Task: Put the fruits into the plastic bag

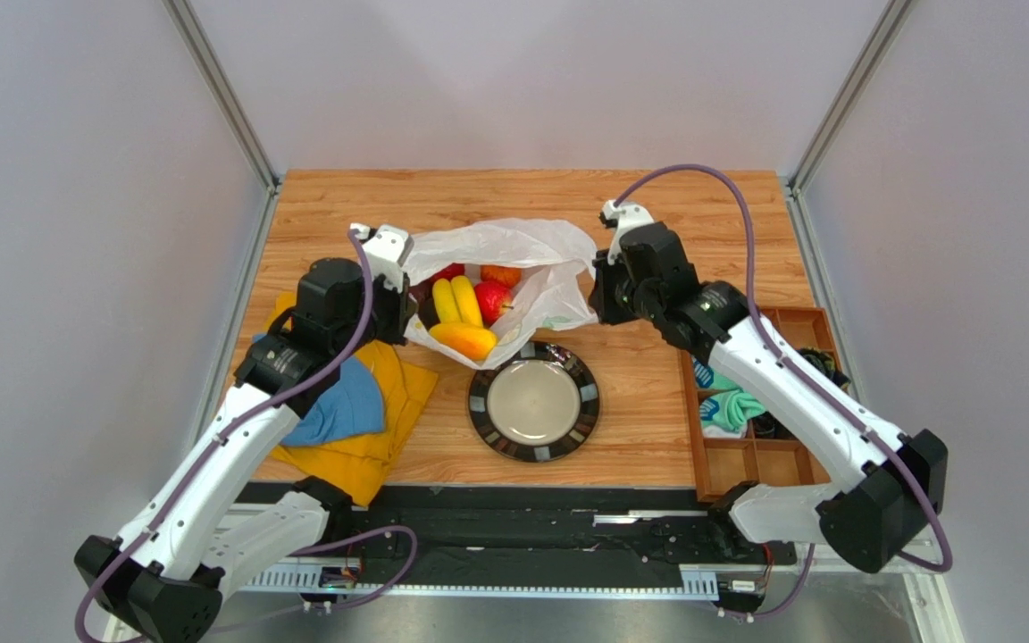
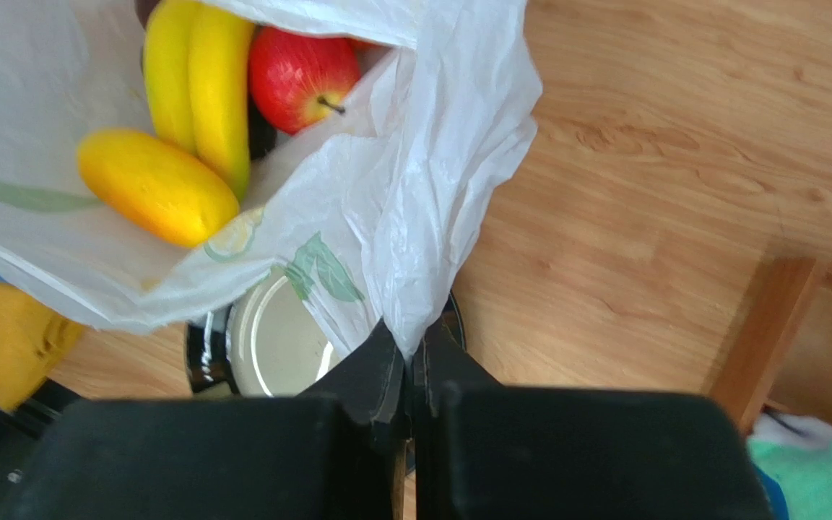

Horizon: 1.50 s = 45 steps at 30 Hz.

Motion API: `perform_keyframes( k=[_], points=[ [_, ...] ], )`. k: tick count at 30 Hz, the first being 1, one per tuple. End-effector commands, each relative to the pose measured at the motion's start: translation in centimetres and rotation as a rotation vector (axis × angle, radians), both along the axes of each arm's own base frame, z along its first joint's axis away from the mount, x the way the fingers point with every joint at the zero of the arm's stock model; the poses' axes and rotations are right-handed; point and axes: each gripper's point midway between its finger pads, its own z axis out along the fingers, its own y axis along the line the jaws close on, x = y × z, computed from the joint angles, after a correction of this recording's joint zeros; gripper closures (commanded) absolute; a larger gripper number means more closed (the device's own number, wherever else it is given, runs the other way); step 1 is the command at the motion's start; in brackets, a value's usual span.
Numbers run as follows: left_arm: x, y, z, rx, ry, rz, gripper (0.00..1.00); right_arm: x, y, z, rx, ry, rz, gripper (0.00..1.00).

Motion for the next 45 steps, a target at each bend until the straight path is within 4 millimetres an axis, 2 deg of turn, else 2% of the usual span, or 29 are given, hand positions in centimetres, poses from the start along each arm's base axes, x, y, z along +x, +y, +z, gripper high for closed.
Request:
perform_keyframes(
  k=[1,2,3,4,5,6,7,8,9,10,11,12,13,14,17,18,20,21,23,26,29,31,32,33,36,39,41,45],
  points=[
    [2.9,-0.1,5.9,-0.080,-0.062,0.100,1.00,4.7,2.7,9.0,0.129,-0.191,0.081,1.00],
    [3.6,0.2,9.2,-0.136,-0.108,0.133,1.00,5.9,2.3,13.9,0.167,-0.284,0.071,1.00],
    [4.0,0.2,10.6,-0.165,-0.128,0.143,1.00,7.1,2.9,13.7,0.163,-0.265,0.090,1.00],
    [4.8,0.0,11.6,-0.184,-0.139,0.151,1.00,7.8,3.0,15.7,0.181,-0.298,0.094,1.00],
    [5.2,0.4,14.5,-0.220,-0.193,0.166,1.00,9.0,2.4,16.9,0.194,-0.312,0.074,1.00],
    [5.6,0.8,15.5,-0.224,-0.208,0.184,1.00,9.2,2.2,20.8,0.239,-0.371,0.078,1.00],
    [6.4,0.9,15.8,-0.217,-0.204,0.201,1.00,10.4,2.6,20.8,0.250,-0.358,0.080,1.00],
    [6.5,1.6,17.4,-0.233,-0.226,0.228,1.00,11.0,2.1,21.6,0.269,-0.367,0.074,1.00],
    [6.8,1.8,17.9,-0.238,-0.231,0.238,1.00,11.1,2.0,23.9,0.296,-0.414,0.081,1.00],
    [7.1,2.2,18.9,-0.253,-0.264,0.247,1.00,12.5,1.8,23.2,0.291,-0.402,0.065,1.00],
    [7.3,2.4,19.2,-0.255,-0.282,0.255,1.00,13.1,1.8,23.4,0.301,-0.403,0.065,1.00],
    [7.6,2.5,19.2,-0.251,-0.298,0.259,1.00,13.7,1.7,23.4,0.305,-0.403,0.062,1.00],
    [8.3,2.6,18.7,-0.232,-0.321,0.255,1.00,15.1,1.5,22.0,0.297,-0.377,0.050,1.00],
    [8.7,2.6,18.2,-0.219,-0.321,0.252,1.00,15.6,1.5,21.3,0.300,-0.360,0.052,1.00],
    [10.8,1.6,14.9,-0.164,-0.277,0.215,1.00,17.6,1.1,18.2,0.276,-0.309,0.041,1.00],
    [11.7,1.1,13.4,-0.148,-0.247,0.204,1.00,17.9,1.0,17.5,0.268,-0.302,0.043,1.00],
    [12.4,0.5,11.9,-0.133,-0.218,0.180,1.00,18.4,0.7,16.3,0.264,-0.282,0.042,1.00],
    [12.8,0.3,11.1,-0.128,-0.202,0.177,1.00,18.5,0.6,16.4,0.265,-0.284,0.042,1.00],
    [12.9,0.0,11.0,-0.133,-0.206,0.167,1.00,18.1,0.6,17.6,0.278,-0.302,0.054,1.00],
    [12.1,0.2,12.9,-0.160,-0.258,0.162,1.00,17.4,0.7,19.8,0.304,-0.347,0.069,1.00],
    [10.6,0.9,16.1,-0.201,-0.349,0.168,1.00,17.0,0.3,22.2,0.319,-0.407,0.064,1.00],
    [10.3,1.0,17.4,-0.206,-0.390,0.163,1.00,17.1,0.2,22.8,0.319,-0.424,0.061,1.00],
    [10.0,1.2,18.1,-0.210,-0.410,0.166,1.00,17.1,0.1,23.8,0.324,-0.447,0.062,1.00],
    [10.0,1.4,18.5,-0.199,-0.427,0.168,1.00,17.6,0.3,23.5,0.320,-0.443,0.062,1.00],
    [10.4,1.8,18.8,-0.169,-0.444,0.187,1.00,17.9,0.4,24.5,0.330,-0.464,0.066,1.00],
    [11.2,1.9,17.6,-0.141,-0.419,0.198,1.00,18.7,0.6,23.6,0.324,-0.453,0.073,1.00],
    [12.0,1.4,16.0,-0.126,-0.379,0.187,1.00,19.2,0.8,22.6,0.314,-0.444,0.074,1.00],
    [12.9,1.2,12.9,-0.101,-0.301,0.199,1.00,20.5,1.1,18.8,0.288,-0.369,0.074,1.00]
  ],
)
